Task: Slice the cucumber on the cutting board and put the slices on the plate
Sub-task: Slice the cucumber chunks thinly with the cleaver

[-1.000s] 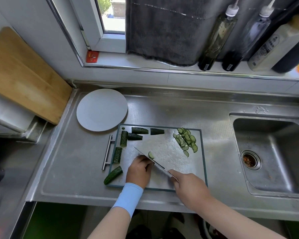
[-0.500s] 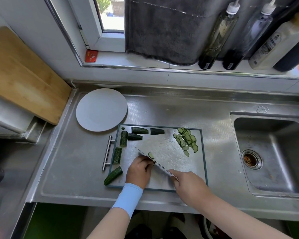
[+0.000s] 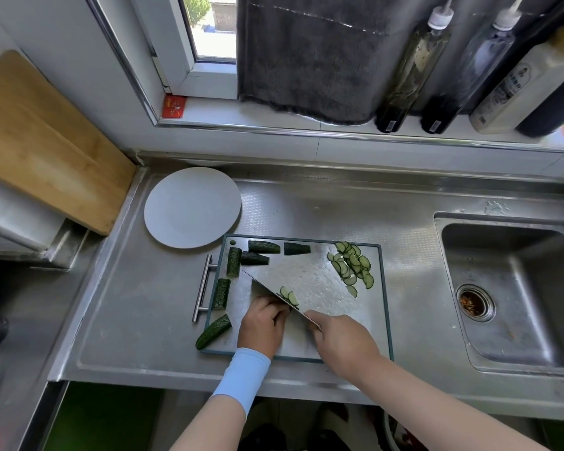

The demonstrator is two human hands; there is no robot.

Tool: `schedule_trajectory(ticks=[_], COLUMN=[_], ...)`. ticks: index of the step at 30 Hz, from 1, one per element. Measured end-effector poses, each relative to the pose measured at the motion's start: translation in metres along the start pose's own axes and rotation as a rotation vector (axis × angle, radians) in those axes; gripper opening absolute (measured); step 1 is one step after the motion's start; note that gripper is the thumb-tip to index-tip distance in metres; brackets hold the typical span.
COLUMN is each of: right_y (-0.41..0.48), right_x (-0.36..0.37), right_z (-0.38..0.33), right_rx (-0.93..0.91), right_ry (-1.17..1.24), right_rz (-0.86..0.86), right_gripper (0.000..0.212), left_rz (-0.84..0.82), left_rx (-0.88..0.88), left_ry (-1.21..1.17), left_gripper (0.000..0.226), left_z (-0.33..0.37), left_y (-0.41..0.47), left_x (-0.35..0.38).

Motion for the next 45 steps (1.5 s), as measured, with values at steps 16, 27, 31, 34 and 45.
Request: schedule_trajectory(ticks=[16,27,31,34,45], right_y=[-0.033,0.003,0.008,0.006,-0.03], right_x=[-0.012,0.006,0.008,0.007,-0.003], right_z=[0.014,0.0,-0.002,-0.001,0.013], right_rx=[0.037,0.033,0.026,0.009,0.012], right_ry=[-0.017,0.027,0.014,0.019,-0.016], right_rz=[-0.039,-0.02,0.001,0.005,0.006], right_gripper=[0.035,0.033,0.033,0.033,0.029], left_rz=[-0.032,-0.015,-0.021,-0.02,-0.018], left_rx=[-0.031,-0.024,-0.01,-0.014,-0.024], left_ry=[0.002,-0.011,0.016,0.022,0.018], left_gripper=[0.017,0.02,0.019,0.019,0.02], left_z=[0.002,0.001,0.002,0.001,0.002], left_y=[0.002,0.0,0.0,0.0,0.001], left_x=[-0.004,-0.002,-0.003,-0.002,-0.004])
Point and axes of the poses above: each hand's wrist, its own y-axis towards the middle knuckle, its own x-axis out of the palm, z = x × y, the point moved 2 cm from there along y, towards the middle knuckle, and after that the axes turned 2 degrees about -x, right-handed, at the moved point
